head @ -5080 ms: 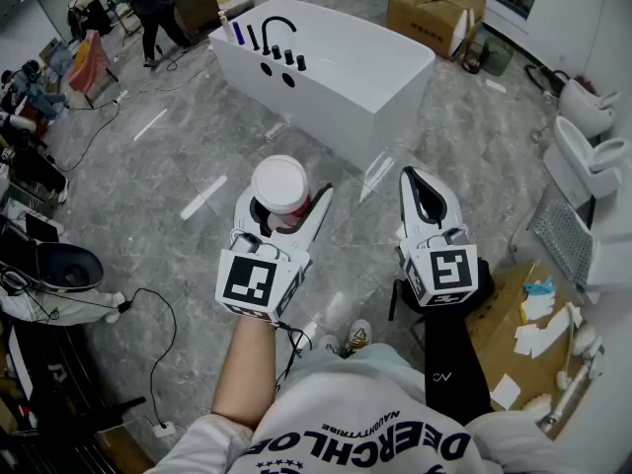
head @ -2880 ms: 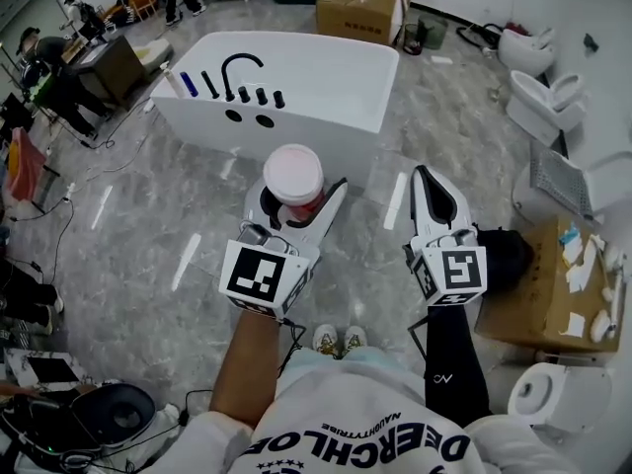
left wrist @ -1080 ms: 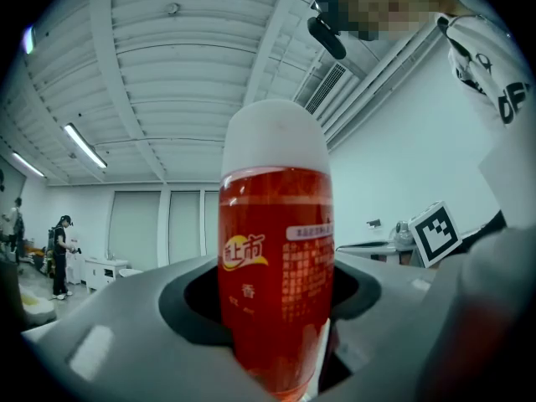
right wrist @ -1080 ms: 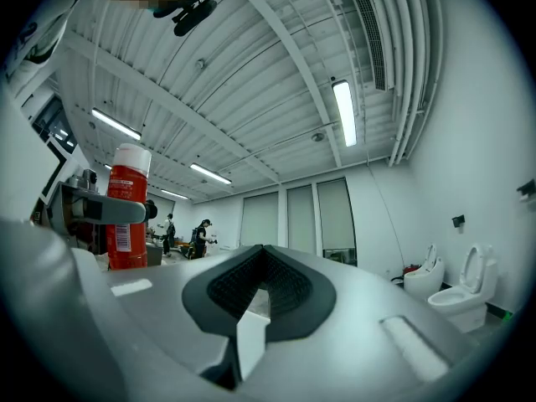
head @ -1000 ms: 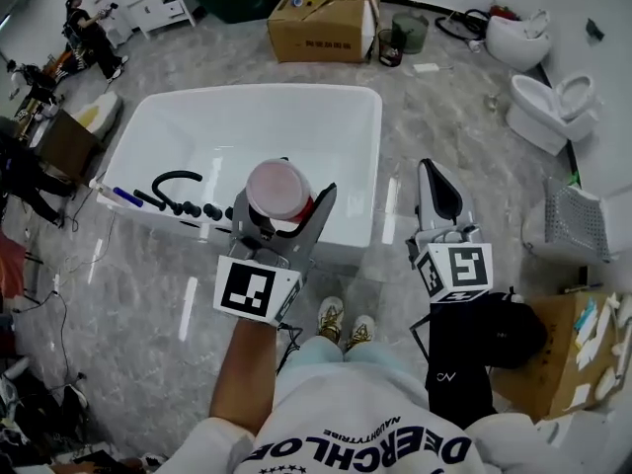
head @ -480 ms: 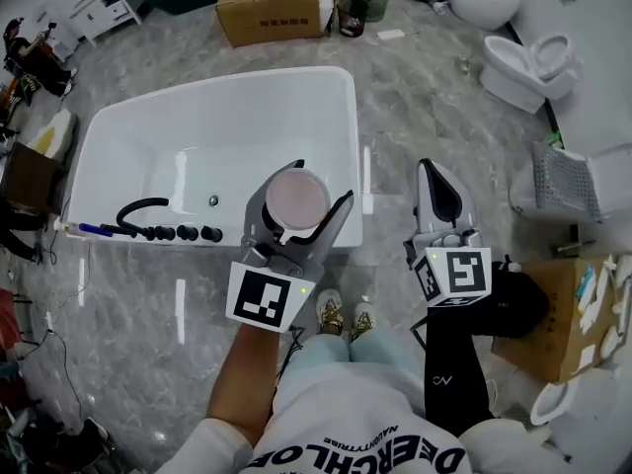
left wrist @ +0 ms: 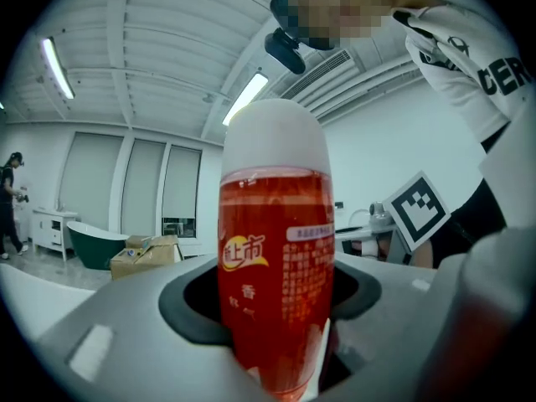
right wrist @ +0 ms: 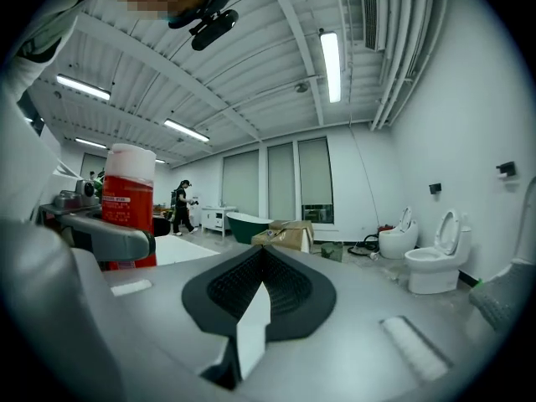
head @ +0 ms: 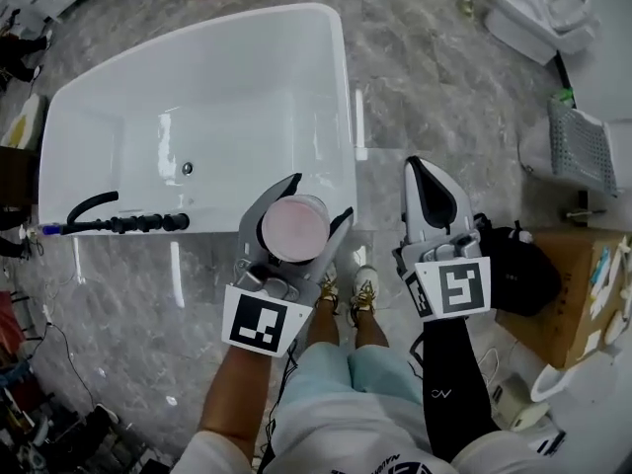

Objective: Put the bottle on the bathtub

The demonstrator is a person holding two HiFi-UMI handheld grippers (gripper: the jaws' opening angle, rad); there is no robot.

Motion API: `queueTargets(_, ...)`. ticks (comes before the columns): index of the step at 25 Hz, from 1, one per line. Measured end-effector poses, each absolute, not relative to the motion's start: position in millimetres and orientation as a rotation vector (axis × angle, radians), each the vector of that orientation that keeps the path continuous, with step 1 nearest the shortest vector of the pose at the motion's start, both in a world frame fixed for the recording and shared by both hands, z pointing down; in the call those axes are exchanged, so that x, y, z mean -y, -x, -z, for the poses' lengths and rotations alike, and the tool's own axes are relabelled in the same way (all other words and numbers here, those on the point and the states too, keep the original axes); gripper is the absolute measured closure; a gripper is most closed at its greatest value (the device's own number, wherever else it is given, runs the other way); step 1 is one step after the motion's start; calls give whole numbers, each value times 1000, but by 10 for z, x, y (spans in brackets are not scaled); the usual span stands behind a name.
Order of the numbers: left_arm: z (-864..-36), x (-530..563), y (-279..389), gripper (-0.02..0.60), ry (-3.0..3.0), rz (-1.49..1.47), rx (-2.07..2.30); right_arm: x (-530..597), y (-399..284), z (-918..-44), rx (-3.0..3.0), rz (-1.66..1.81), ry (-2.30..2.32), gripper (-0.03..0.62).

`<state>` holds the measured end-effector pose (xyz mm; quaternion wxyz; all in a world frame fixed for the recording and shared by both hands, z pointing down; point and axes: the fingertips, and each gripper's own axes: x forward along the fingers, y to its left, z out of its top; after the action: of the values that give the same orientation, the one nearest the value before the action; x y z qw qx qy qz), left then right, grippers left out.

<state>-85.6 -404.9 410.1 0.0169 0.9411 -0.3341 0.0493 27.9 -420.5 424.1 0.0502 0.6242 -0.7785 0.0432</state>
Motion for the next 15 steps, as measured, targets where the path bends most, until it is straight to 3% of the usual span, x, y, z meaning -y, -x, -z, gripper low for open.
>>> queueTargets(15, -5951, 4044, 628, 284, -2841, -250, 986, 4200, -371, -5688, 2363, -273, -1752, 563)
